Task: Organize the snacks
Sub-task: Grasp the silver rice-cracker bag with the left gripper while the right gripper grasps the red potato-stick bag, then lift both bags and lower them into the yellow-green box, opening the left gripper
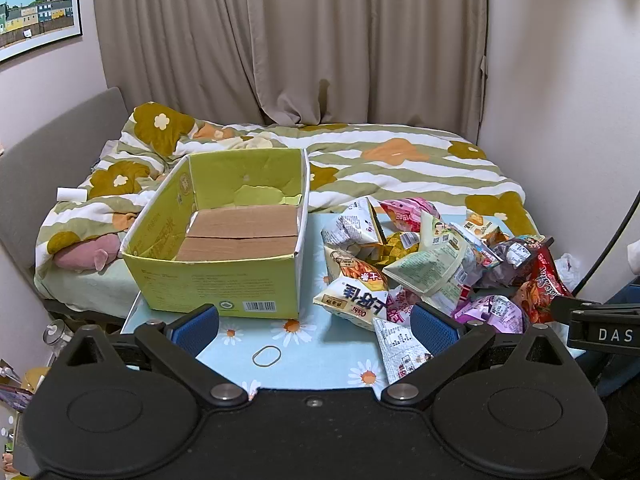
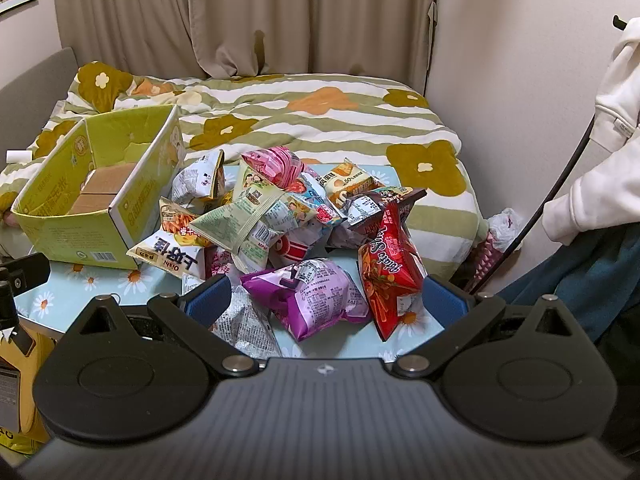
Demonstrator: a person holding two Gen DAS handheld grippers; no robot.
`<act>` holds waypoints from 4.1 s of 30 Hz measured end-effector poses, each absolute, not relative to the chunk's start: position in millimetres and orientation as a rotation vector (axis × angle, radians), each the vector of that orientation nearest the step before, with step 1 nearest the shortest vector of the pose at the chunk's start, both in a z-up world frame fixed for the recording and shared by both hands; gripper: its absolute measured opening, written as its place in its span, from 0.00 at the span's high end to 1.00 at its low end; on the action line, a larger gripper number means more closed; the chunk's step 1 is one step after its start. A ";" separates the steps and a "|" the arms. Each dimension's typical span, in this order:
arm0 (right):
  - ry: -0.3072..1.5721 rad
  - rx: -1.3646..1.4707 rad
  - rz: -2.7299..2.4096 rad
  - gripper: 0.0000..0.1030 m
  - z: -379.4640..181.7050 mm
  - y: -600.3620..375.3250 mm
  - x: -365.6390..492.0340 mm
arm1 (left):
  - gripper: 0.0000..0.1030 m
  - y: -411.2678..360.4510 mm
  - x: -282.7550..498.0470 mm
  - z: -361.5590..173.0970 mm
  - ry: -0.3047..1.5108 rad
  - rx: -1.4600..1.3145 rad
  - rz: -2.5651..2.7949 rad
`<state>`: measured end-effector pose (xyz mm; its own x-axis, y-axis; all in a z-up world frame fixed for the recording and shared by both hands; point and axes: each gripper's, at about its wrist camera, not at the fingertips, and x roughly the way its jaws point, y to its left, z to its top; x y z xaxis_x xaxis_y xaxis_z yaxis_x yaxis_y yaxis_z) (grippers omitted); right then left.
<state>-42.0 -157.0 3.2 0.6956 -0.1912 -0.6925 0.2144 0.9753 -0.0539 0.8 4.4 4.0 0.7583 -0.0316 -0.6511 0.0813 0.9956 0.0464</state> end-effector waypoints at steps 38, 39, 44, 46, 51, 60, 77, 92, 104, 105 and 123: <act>0.864 0.076 -0.249 0.00 -74.2 -257.5 22.0 | 0.00 -66.9 92.3 -121.8 1.029 -0.050 -0.285; 0.871 0.078 -0.244 0.00 -78.1 -261.3 26.1 | 0.00 -69.2 95.9 -127.0 1.038 -0.061 -0.283; 0.906 0.101 -0.200 0.00 -94.4 -275.0 43.5 | 0.00 -82.1 111.4 -150.2 1.084 -0.078 -0.264; 0.917 0.101 -0.188 0.00 -100.2 -277.9 48.3 | 0.00 -84.9 116.3 -159.4 1.100 -0.085 -0.257; 0.947 0.134 -0.154 0.00 -110.0 -287.2 59.5 | 0.08 -85.7 126.1 -176.8 1.130 -0.130 -0.250; 0.984 0.133 -0.102 0.08 -121.6 -291.8 82.1 | 0.25 -79.1 131.2 -198.5 1.165 -0.198 -0.242; 0.996 0.161 -0.066 0.30 -124.0 -296.8 83.0 | 0.26 -67.1 102.0 -147.6 1.079 -0.153 -0.174; 0.914 0.140 -0.019 0.39 -77.5 -279.0 45.6 | 0.26 -57.9 69.0 -94.2 0.955 -0.145 -0.131; 0.793 0.102 0.080 0.39 -6.9 -239.0 31.1 | 0.26 -38.0 67.3 -41.0 0.822 -0.158 -0.122; 0.783 0.099 0.090 0.39 -1.5 -235.2 33.8 | 0.26 -34.4 69.1 -35.2 0.809 -0.154 -0.121; 0.671 0.126 0.205 0.39 50.6 -72.3 174.0 | 0.26 113.7 180.4 23.6 0.683 -0.117 -0.046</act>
<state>174.0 -72.3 50.6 0.7640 0.2288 -0.6033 -0.1477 0.9722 0.1816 180.4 113.7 23.6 0.7751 -0.0808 -0.6266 0.0037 0.9924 -0.1233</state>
